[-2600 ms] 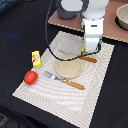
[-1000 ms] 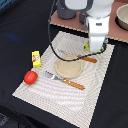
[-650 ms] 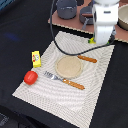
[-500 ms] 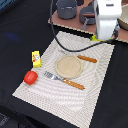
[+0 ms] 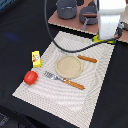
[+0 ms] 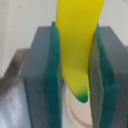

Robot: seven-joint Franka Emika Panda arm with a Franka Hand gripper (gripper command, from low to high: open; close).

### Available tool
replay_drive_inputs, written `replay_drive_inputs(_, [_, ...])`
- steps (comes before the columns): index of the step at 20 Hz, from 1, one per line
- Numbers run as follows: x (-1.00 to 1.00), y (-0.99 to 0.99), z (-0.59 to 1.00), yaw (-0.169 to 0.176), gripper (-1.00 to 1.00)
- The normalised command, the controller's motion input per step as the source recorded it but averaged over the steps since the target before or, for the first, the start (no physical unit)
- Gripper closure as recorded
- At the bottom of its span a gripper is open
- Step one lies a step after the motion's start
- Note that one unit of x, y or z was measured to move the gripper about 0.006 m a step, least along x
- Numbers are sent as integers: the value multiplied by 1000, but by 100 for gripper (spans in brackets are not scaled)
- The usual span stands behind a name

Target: Interact with the objects in diverse but meaningful ways.

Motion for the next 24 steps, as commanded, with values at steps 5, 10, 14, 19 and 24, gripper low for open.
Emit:
replay_drive_inputs(5, [0,-1000,0,0,100])
replay_drive_inputs(10, [0,-1000,0,0,100])
replay_drive_inputs(14, [0,-1000,0,0,100])
replay_drive_inputs(19, [0,-1000,-14,0,100])
replay_drive_inputs(24, [0,-996,-103,0,100])
